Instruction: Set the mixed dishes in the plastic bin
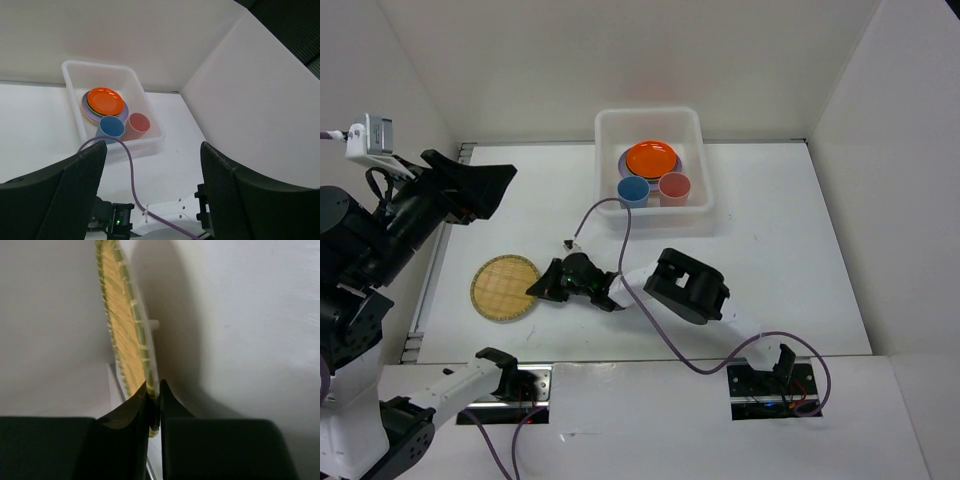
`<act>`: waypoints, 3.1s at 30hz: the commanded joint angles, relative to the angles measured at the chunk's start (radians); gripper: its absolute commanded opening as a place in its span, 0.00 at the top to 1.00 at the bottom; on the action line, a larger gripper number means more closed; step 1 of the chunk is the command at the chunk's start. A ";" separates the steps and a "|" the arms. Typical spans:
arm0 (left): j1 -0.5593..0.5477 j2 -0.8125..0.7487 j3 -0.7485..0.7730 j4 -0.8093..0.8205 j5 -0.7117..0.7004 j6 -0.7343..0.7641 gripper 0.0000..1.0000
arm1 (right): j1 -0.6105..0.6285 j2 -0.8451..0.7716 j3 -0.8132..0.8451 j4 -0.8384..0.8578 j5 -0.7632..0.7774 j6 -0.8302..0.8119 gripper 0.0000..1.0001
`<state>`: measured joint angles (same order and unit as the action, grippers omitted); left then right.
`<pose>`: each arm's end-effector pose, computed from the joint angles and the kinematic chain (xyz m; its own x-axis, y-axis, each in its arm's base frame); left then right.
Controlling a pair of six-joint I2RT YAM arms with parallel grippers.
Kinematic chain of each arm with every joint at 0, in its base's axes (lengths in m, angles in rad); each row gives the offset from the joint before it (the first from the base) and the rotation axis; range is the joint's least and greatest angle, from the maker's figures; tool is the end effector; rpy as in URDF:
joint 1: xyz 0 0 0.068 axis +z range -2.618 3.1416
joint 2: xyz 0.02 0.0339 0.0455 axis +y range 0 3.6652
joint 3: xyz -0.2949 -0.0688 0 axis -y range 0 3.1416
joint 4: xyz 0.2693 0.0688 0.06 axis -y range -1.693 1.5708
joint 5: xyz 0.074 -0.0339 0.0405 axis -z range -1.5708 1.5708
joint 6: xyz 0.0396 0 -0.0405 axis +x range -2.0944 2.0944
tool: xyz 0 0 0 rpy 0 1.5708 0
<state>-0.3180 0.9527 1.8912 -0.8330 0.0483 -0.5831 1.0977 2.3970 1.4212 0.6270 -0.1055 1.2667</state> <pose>0.0685 -0.0246 0.6185 -0.1136 -0.5416 -0.8329 0.3538 0.7613 -0.5433 0.2442 0.4862 0.0852 -0.9343 0.2572 -0.2471 -0.1300 0.3996 0.9074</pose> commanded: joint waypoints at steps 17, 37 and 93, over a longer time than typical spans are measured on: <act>-0.006 -0.187 -0.053 0.279 0.018 -0.100 0.18 | -0.166 -0.240 0.416 -0.437 -0.021 -0.259 1.00; -0.015 -0.161 -0.092 0.299 0.027 -0.100 0.18 | -0.786 -0.196 0.567 -0.682 -0.217 -0.348 1.00; -0.015 -0.068 -0.279 0.391 0.223 -0.138 0.14 | -0.817 -0.956 0.314 -1.023 -0.232 -0.685 0.01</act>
<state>-0.3305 0.9108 1.6146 -0.5072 0.2424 -0.7139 0.2802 1.5318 1.8706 -0.4068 -0.2996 0.6071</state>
